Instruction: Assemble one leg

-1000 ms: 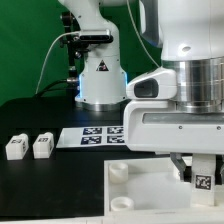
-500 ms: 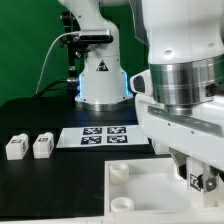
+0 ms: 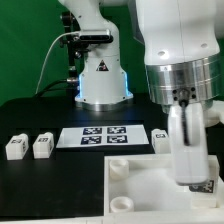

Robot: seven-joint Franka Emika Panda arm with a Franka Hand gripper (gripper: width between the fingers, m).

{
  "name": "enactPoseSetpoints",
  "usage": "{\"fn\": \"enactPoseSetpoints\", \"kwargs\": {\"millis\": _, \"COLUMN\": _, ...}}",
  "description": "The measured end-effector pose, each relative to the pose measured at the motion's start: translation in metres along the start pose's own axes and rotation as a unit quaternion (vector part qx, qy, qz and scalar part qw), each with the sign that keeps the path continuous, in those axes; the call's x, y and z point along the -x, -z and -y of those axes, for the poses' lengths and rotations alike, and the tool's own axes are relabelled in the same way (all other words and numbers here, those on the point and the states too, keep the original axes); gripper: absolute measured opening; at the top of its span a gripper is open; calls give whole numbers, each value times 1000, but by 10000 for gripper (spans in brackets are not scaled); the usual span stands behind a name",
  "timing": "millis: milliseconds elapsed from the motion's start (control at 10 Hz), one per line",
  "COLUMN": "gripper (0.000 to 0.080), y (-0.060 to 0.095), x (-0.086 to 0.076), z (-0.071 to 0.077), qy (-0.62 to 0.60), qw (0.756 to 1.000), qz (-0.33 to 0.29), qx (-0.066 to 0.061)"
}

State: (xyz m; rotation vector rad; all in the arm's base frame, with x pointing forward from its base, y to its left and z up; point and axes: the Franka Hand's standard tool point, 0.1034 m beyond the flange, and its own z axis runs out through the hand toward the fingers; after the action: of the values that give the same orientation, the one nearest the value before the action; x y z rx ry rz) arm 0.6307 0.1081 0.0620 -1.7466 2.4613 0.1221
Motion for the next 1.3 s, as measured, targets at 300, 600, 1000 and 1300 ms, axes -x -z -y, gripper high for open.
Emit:
{"fn": "enactPoseSetpoints", "kwargs": {"millis": 300, "gripper": 294, "y": 0, "x": 0, "z": 0, "qy": -21, "qw": 1000, "qz": -3, "qx": 0}}
{"fn": "enactPoseSetpoints", "kwargs": {"millis": 600, "gripper": 538, "y": -1, "x": 1, "z": -2, "qy": -18, "qw": 1000, "qz": -3, "qx": 1}}
{"fn": "enactPoseSetpoints", "kwargs": {"millis": 1000, "gripper": 643, "y": 12, "x": 20, "z": -10, "qy": -4, "qw": 1000, "qz": 4, "qx": -4}}
{"fn": "enactPoseSetpoints", "kwargs": {"millis": 1300, "gripper": 649, "y": 12, "x": 21, "z": -11, "qy": -2, "qw": 1000, "qz": 4, "qx": -3}}
